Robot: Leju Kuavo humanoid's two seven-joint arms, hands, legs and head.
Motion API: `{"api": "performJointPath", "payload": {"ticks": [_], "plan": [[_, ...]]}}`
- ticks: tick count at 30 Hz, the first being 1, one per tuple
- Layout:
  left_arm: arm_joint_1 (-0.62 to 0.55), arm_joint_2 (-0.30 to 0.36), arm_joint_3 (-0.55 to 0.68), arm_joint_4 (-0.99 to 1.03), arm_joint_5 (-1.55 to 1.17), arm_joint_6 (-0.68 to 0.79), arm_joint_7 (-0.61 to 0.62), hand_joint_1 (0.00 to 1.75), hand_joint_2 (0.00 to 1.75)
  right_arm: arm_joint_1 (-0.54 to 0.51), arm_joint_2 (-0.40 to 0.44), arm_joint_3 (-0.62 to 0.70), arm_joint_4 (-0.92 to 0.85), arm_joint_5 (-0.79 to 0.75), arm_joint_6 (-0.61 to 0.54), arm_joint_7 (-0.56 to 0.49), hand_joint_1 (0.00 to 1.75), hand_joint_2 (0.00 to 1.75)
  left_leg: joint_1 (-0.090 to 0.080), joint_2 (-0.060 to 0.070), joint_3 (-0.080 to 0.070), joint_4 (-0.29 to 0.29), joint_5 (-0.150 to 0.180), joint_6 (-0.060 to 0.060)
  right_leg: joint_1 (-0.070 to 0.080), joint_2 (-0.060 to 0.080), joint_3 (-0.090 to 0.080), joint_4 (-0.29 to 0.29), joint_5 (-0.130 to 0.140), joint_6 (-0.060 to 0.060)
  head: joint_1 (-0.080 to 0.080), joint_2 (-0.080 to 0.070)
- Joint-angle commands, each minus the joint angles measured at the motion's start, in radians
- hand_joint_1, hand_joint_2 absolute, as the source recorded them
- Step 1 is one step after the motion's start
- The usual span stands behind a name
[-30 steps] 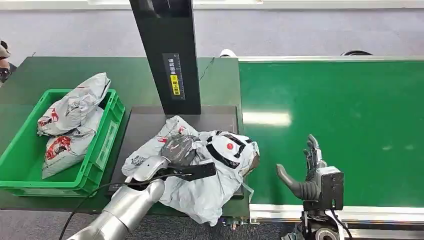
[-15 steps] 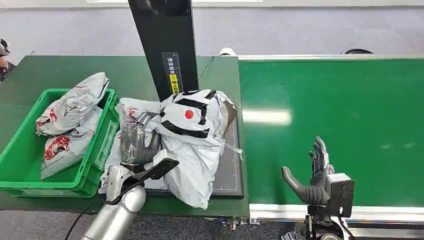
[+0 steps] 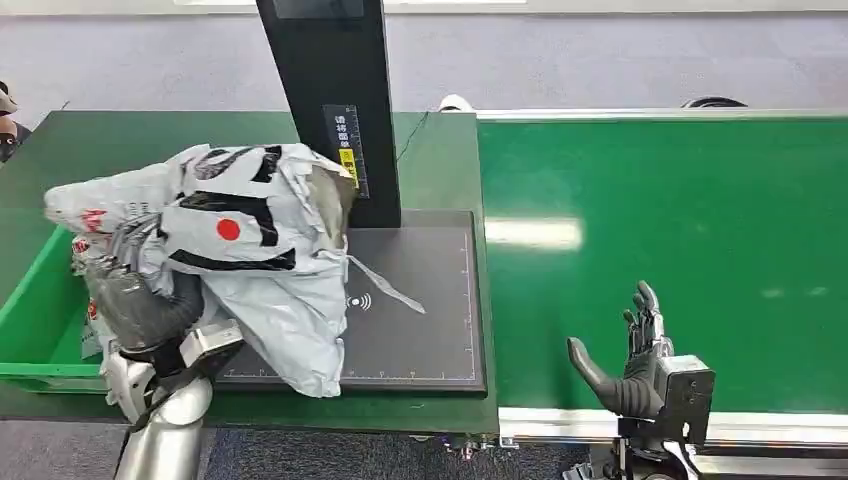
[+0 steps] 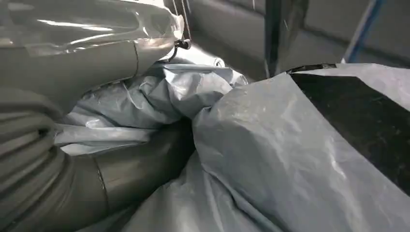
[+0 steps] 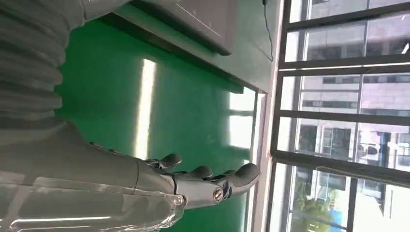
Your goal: Moved the parcel from conveyor to table for the left to box.
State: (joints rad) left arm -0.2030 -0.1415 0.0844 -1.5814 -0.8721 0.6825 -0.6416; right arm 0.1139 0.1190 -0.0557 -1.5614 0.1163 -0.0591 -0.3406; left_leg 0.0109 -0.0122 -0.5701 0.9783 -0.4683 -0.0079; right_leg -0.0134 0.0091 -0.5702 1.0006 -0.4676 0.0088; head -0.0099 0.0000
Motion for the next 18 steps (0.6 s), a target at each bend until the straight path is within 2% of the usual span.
{"api": "performJointPath", "payload": {"ticks": [1,4,6,8,9,12,18], "plan": [[-0.04,-0.027,0.228,-0.061,-0.02,0.016,-0.012,1.75,1.75,0.029,0.01,-0.01,0.005,0.005,-0.008,-0.008,0.0,1.75,0.0,0.001,0.0,0.0,0.0,0.0,0.001,0.0,0.0,0.0,0.0,0.0,0.0,0.0],[-0.076,0.007,0.25,-0.024,-0.047,0.016,0.04,1.75,1.75,0.03,0.012,-0.013,0.004,0.008,-0.007,-0.01,0.0,1.75,0.0,0.001,0.0,0.0,0.0,0.0,0.0,0.0,0.0,0.0,0.0,-0.001,0.0,0.0],[-0.12,0.081,0.218,0.061,-0.103,0.016,0.19,1.75,1.75,0.035,0.012,-0.018,-0.008,0.013,-0.003,-0.007,0.0,1.75,0.0,0.001,0.0,0.0,0.0,0.0,0.001,0.0,0.001,0.0,0.0,-0.001,0.0,0.0],[-0.152,0.126,0.191,0.118,-0.104,0.016,0.254,1.75,1.75,0.035,0.012,-0.023,-0.014,0.016,0.001,-0.003,0.0,1.75,0.001,-0.001,0.0,0.0,0.001,0.0,0.001,-0.002,0.001,0.0,0.0,-0.001,0.0,0.0],[-0.177,0.17,0.166,0.169,-0.17,0.0,0.359,1.75,1.75,0.036,0.017,-0.031,-0.02,0.02,0.007,0.002,0.0,1.75,0.0,-0.001,0.0,-0.001,0.001,0.0,0.001,-0.003,0.001,0.0,0.0,-0.001,0.0,0.0],[-0.242,0.225,0.157,0.261,-0.203,-0.044,0.47,1.75,1.75,0.039,0.02,-0.041,-0.031,0.027,0.019,0.01,0.0,1.75,0.0,-0.001,0.001,-0.001,0.001,0.0,0.0,-0.002,0.001,0.0,0.0,-0.001,0.0,0.0],[-0.408,0.336,0.206,0.495,-0.229,-0.081,0.554,1.75,1.75,0.025,0.022,-0.037,-0.016,0.039,0.037,0.018,0.0,1.75,0.001,0.0,0.0,0.0,0.001,0.0,0.001,-0.001,0.0,0.0,0.0,-0.001,0.0,0.0]]}}
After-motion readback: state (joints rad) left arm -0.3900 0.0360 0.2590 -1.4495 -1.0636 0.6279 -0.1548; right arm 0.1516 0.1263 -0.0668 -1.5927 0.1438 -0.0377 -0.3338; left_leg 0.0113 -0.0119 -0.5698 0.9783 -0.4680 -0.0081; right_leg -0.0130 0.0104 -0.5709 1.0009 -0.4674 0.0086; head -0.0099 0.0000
